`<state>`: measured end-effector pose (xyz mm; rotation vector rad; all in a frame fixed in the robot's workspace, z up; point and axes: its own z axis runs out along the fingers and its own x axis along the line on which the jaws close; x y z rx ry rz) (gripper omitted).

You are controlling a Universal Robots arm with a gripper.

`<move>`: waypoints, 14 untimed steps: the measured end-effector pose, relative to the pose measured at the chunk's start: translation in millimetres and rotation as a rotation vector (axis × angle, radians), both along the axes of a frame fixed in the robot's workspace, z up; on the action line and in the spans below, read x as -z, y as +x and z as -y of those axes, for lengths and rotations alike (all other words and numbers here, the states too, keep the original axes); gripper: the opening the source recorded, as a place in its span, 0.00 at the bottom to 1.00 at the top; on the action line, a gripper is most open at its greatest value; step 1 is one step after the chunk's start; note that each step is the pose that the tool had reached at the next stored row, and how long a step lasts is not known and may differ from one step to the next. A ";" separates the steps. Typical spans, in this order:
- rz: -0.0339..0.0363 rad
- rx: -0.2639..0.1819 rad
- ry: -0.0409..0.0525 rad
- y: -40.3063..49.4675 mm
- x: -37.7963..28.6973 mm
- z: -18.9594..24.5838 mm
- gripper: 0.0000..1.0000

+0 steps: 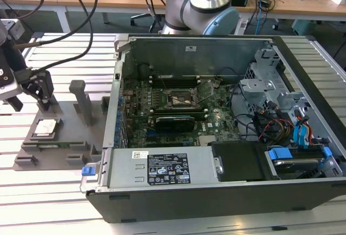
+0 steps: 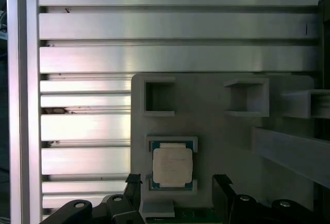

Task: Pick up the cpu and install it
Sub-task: 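Pick up the cpu and move it towards the insertion slot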

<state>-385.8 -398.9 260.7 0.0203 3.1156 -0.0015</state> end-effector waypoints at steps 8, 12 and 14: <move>0.0001 0.000 -0.0012 1.5 4.1 0.0 0.66; 0.0000 0.000 -0.0163 1.9 5.5 0.1 0.66; 0.0002 -0.005 -0.0352 2.5 6.6 0.1 0.66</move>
